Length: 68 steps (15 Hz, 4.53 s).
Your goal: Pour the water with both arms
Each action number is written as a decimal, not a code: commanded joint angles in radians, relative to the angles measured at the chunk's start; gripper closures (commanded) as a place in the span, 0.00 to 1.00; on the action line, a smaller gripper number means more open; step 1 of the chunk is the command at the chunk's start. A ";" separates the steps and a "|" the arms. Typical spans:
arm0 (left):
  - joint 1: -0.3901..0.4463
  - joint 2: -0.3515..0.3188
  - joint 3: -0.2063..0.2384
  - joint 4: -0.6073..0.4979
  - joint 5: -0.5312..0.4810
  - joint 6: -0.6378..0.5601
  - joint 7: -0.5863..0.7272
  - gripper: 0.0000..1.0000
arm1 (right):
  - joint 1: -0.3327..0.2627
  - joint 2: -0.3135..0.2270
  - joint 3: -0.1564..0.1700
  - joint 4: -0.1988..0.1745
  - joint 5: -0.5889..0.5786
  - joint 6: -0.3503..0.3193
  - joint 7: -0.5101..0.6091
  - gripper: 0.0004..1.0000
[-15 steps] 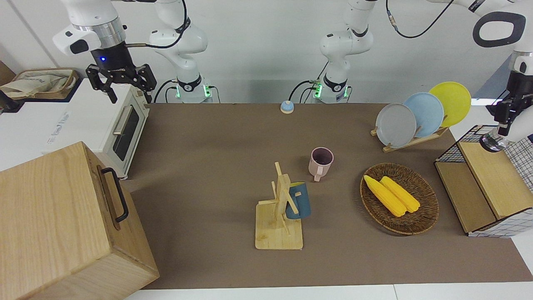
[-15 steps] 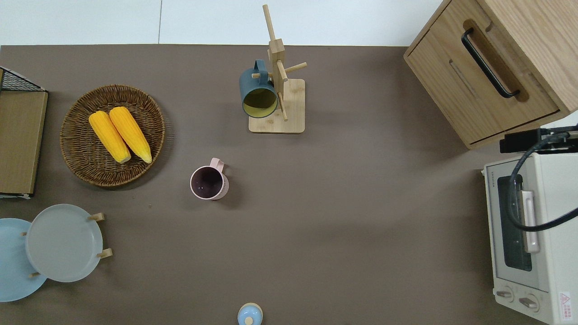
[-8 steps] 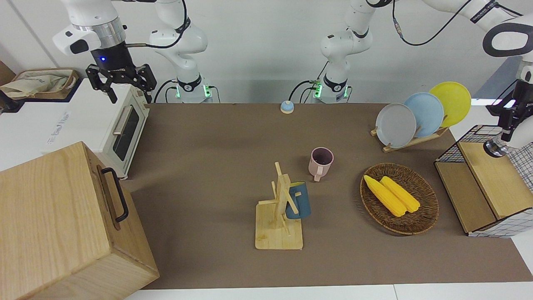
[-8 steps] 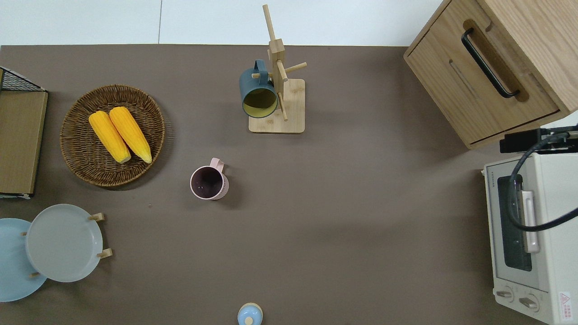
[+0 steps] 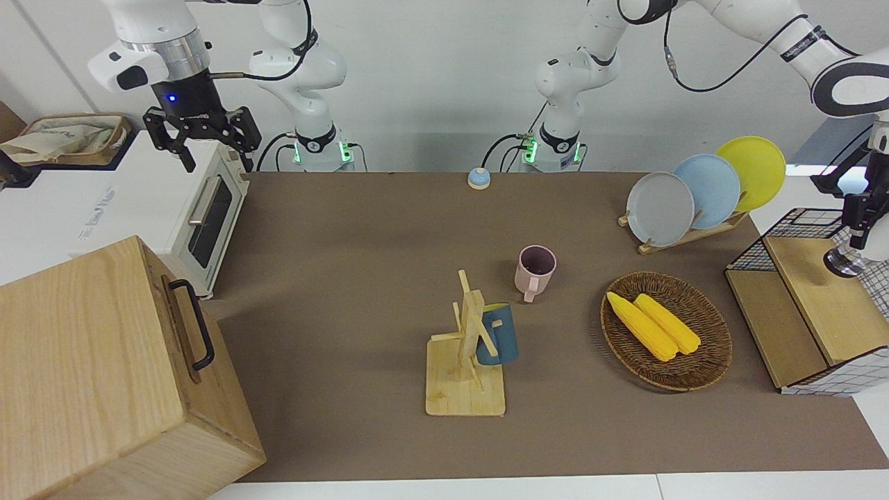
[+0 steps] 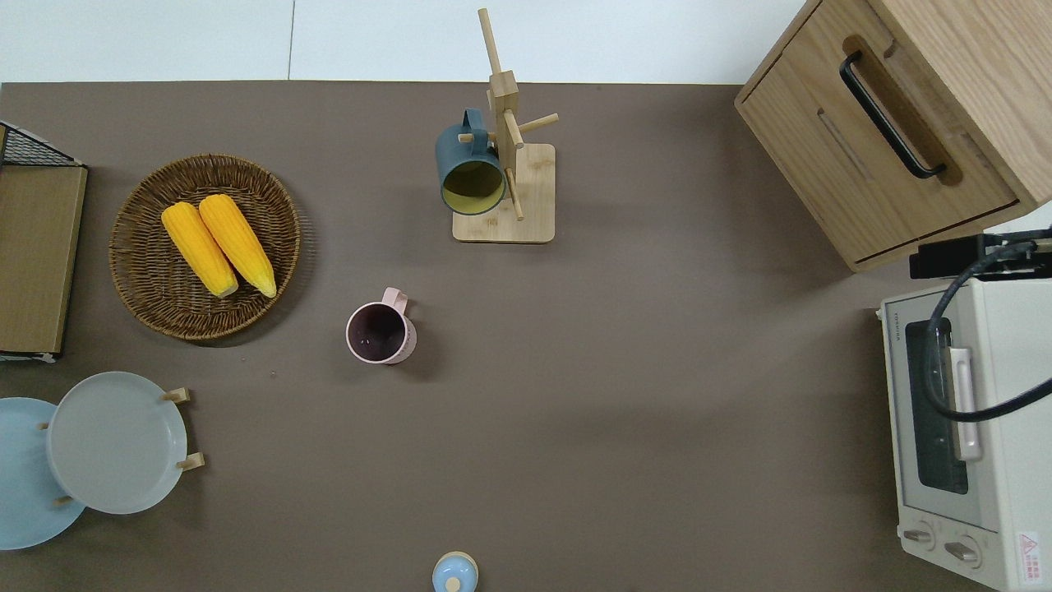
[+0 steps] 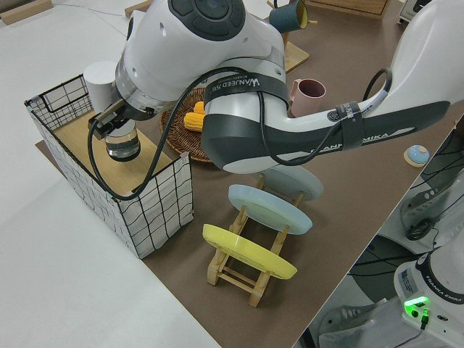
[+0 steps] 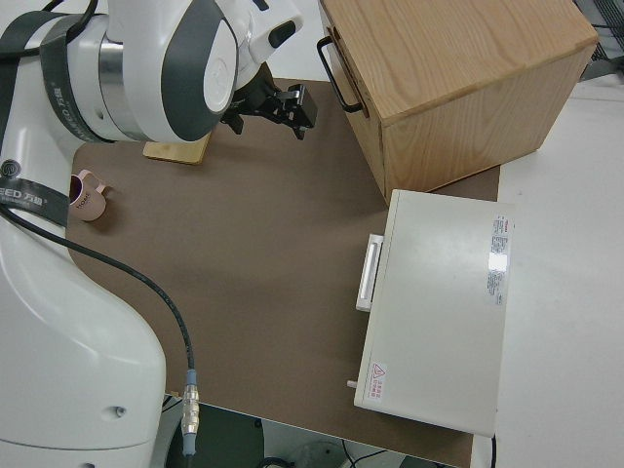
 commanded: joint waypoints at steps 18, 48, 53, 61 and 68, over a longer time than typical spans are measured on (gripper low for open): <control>0.069 0.090 -0.038 0.022 -0.219 -0.005 0.284 0.90 | -0.008 0.007 0.004 0.013 0.020 -0.013 -0.015 0.02; -0.028 -0.106 -0.035 0.043 0.324 -0.411 -0.336 0.00 | -0.010 0.007 0.004 0.013 0.020 -0.013 -0.015 0.02; -0.160 -0.166 -0.038 0.043 0.415 -0.525 -0.555 0.00 | -0.010 0.007 0.004 0.014 0.020 -0.013 -0.015 0.02; -0.223 -0.221 -0.288 0.043 0.542 -0.706 -0.797 0.00 | -0.010 0.007 0.004 0.013 0.020 -0.013 -0.015 0.02; -0.224 -0.246 -0.344 0.043 0.436 -0.750 -0.853 0.00 | -0.010 0.007 0.004 0.013 0.020 -0.013 -0.015 0.02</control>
